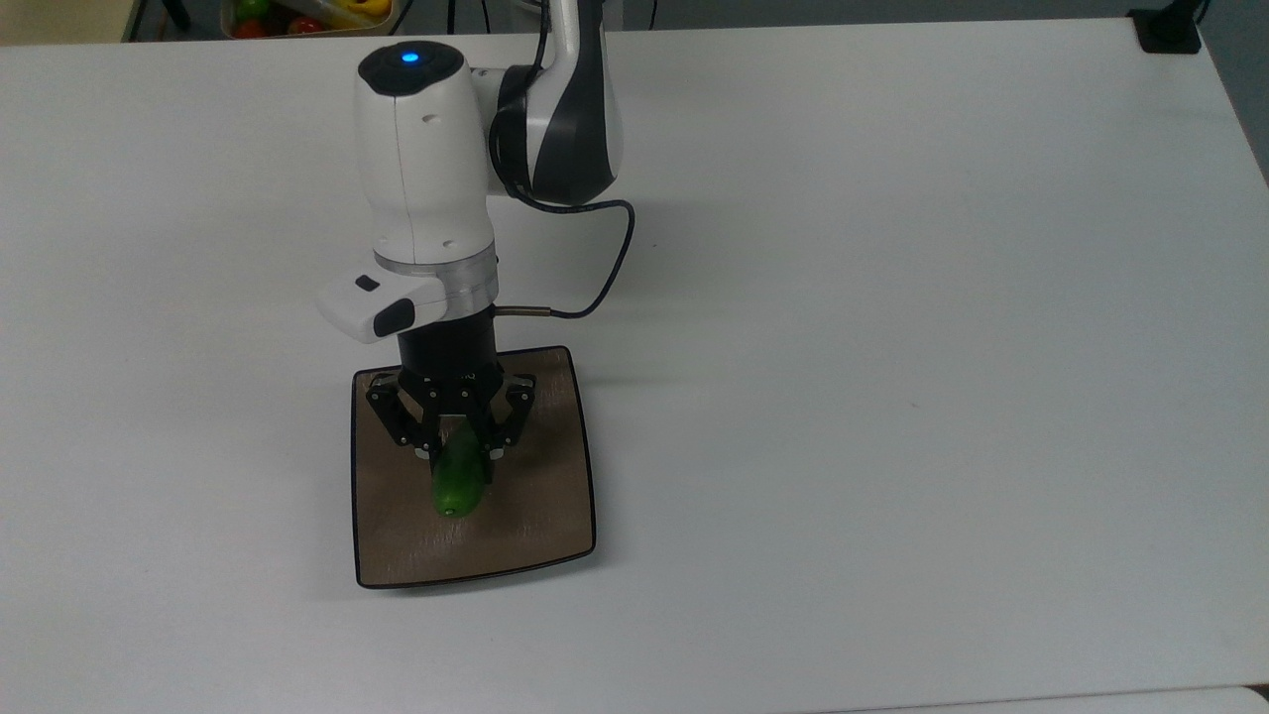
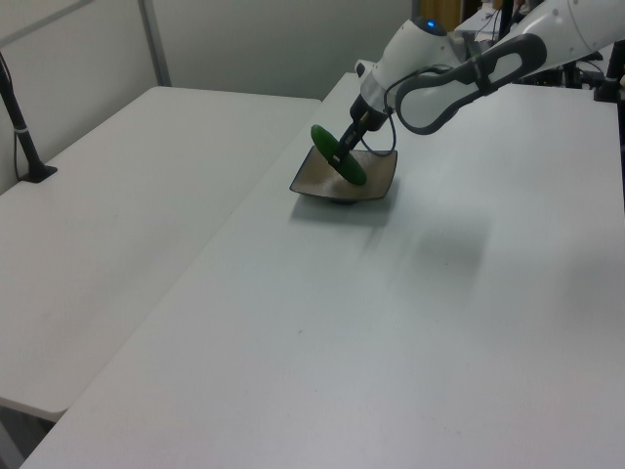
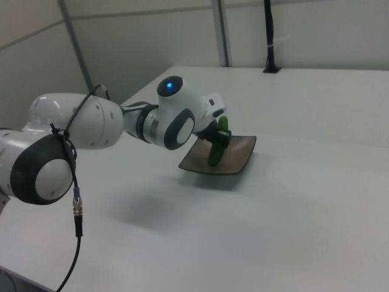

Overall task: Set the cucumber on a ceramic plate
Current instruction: 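Lower the cucumber onto the plate surface, then open the gripper to release the cucumber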

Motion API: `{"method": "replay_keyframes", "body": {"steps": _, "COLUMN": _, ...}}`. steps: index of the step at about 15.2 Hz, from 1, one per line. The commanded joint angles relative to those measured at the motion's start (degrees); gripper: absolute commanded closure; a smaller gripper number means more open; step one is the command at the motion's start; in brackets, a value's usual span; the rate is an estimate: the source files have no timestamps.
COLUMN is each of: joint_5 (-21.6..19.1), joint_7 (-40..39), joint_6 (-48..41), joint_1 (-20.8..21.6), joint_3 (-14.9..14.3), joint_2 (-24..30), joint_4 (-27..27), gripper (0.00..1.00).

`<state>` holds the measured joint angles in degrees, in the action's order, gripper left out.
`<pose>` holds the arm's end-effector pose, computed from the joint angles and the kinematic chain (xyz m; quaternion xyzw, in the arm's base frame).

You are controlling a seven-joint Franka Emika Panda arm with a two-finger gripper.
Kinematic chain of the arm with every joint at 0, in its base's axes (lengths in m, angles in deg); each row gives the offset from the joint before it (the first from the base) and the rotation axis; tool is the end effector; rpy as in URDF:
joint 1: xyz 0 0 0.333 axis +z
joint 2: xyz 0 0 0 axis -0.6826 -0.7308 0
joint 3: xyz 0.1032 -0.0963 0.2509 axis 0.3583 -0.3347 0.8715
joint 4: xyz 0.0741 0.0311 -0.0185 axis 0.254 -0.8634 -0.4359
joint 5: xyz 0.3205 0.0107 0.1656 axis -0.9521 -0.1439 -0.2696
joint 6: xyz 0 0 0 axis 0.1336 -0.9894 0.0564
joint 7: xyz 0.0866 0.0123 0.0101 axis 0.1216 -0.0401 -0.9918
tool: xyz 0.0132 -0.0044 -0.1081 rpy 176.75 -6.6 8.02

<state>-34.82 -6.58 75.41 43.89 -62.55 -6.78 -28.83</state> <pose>0.7090 0.0097 0.3511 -0.9574 -0.0326 -0.2868 0.0129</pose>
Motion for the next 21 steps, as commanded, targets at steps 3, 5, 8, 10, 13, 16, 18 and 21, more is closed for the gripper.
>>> {"method": "replay_keyframes", "body": {"steps": 3, "joint_5": 0.6, "joint_7": -0.9, "joint_6": 3.6, "joint_1": -0.2, "joint_3": 0.3, "joint_2": -2.4, "joint_4": 1.2, "gripper": 0.4}}
{"method": "replay_keyframes", "body": {"steps": 5, "joint_5": 0.6, "joint_7": -0.9, "joint_6": 3.6, "joint_1": -0.1, "joint_3": 0.3, "joint_2": -2.4, "joint_4": 1.1, "gripper": 0.29}}
{"method": "replay_keyframes", "body": {"steps": 8, "joint_5": 1.4, "joint_7": -1.2, "joint_6": 3.5, "joint_1": 0.0, "joint_3": 0.3, "joint_2": -2.2, "joint_4": 1.1, "gripper": 0.19}}
{"method": "replay_keyframes", "body": {"steps": 10, "joint_5": 3.7, "joint_7": -1.2, "joint_6": 3.5, "joint_1": 0.0, "joint_3": 0.3, "joint_2": -1.7, "joint_4": 1.0, "gripper": 0.15}}
{"method": "replay_keyframes", "body": {"steps": 13, "joint_5": 4.0, "joint_7": -1.2, "joint_6": 2.9, "joint_1": 0.0, "joint_3": 0.3, "joint_2": 3.8, "joint_4": -2.8, "gripper": 0.0}}
{"method": "replay_keyframes", "body": {"steps": 16, "joint_5": 3.9, "joint_7": -1.0, "joint_6": 1.7, "joint_1": 0.0, "joint_3": 0.3, "joint_2": 11.0, "joint_4": -8.0, "gripper": 0.0}}
{"method": "replay_keyframes", "body": {"steps": 18, "joint_5": 3.8, "joint_7": -1.0, "joint_6": -2.8, "joint_1": -0.1, "joint_3": 0.3, "joint_2": 16.3, "joint_4": -9.9, "gripper": 0.0}}
{"method": "replay_keyframes", "body": {"steps": 21, "joint_5": 3.5, "joint_7": -0.6, "joint_6": -15.0, "joint_1": -0.3, "joint_3": 0.0, "joint_2": 23.7, "joint_4": -10.1, "gripper": 0.0}}
